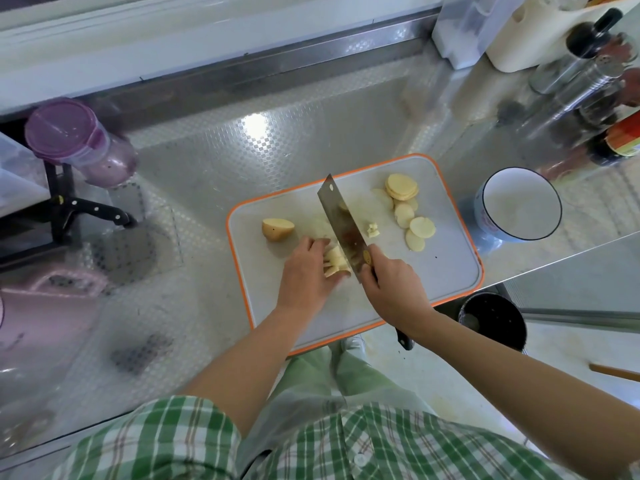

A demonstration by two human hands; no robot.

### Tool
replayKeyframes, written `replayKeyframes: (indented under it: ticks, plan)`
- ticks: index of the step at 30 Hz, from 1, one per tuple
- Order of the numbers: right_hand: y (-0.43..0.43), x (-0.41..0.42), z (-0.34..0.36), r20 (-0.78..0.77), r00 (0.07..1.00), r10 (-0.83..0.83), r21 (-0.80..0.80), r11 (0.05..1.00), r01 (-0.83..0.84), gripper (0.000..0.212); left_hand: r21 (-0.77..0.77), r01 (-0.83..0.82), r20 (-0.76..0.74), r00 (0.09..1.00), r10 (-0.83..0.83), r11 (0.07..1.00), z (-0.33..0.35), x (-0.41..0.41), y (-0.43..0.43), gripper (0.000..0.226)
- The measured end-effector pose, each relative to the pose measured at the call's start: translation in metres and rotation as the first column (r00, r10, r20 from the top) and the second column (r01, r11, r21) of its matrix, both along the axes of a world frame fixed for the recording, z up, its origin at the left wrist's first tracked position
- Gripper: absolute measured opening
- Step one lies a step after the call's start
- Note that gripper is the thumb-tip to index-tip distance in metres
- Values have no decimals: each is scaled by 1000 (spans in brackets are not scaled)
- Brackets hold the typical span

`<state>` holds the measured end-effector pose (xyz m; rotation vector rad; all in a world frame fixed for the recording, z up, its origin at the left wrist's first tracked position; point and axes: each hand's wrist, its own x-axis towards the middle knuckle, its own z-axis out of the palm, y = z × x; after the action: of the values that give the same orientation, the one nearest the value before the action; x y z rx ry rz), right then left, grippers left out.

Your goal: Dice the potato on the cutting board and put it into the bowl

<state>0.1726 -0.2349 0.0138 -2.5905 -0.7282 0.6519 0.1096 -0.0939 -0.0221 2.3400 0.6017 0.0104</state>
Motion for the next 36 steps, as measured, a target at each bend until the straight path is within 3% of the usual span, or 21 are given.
replayKeyframes:
  ticks: [7, 25, 31, 36]
  plan:
    - [4, -6, 5, -7, 999, 42, -43, 998, -42, 11, 65, 11, -11, 1000, -10, 998, -1, -1, 4, 23]
    - [9, -6, -5, 1, 988, 153, -159, 976, -151, 8, -7, -8, 7, 1000, 8, 1000, -1, 4, 4, 6]
    - [9, -9, -15, 33, 997, 63, -107, 992, -60, 10, 10, -7, 14, 1000, 6, 1000, -3, 2, 5, 11]
    - [12, 1, -7, -5, 1000, 6, -14, 1000, -6, 10, 7, 17, 19, 1000, -17, 1000, -1, -4, 9, 32]
